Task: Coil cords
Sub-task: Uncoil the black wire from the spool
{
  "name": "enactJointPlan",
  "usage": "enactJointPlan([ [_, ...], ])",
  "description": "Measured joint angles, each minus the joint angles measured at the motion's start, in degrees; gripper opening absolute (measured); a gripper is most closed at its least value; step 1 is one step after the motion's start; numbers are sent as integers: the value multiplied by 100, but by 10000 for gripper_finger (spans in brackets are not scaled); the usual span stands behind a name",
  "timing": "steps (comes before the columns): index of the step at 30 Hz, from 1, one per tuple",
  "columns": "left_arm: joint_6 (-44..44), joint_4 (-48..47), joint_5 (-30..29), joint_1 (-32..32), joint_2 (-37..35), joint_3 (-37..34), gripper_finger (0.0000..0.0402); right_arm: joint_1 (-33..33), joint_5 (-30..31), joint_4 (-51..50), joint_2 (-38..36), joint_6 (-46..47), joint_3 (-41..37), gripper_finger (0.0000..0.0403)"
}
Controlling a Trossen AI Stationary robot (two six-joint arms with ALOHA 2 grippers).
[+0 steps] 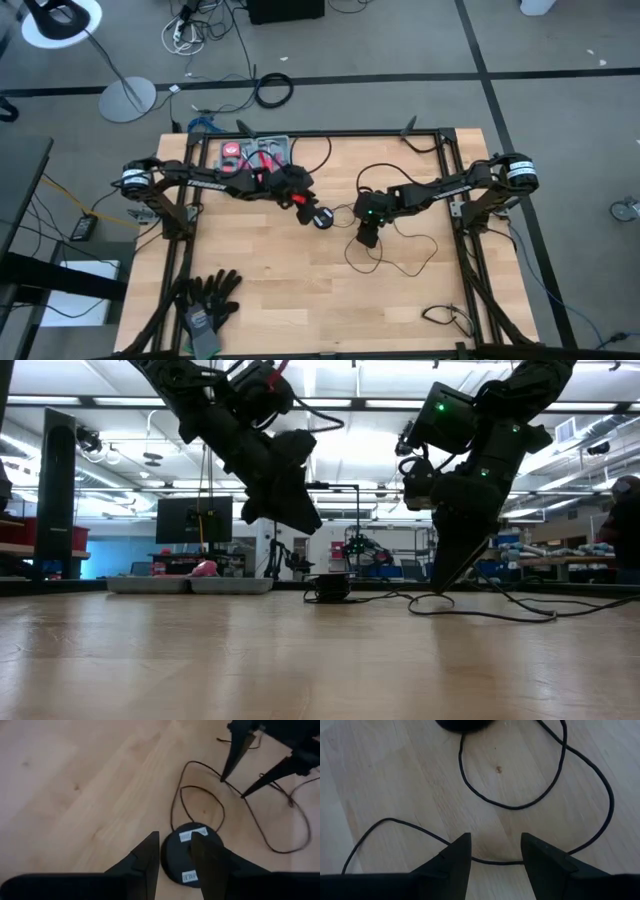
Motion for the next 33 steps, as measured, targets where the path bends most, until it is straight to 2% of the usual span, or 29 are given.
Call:
enactJointPlan([
  [5, 175, -73, -727, -304, 0, 1, 115, 0, 0, 84, -1, 11, 0, 171],
  [10, 190, -471, -1100, -405, 4, 204, 115, 0, 0, 191, 1, -4, 0, 171],
  [25, 550, 45, -1027, -406, 22, 344, 119, 0, 0, 321, 0, -14, 0, 171],
  [33, 570, -343, -1012, -406, 22, 343, 175, 0, -2, 319, -1, -17, 0, 171],
])
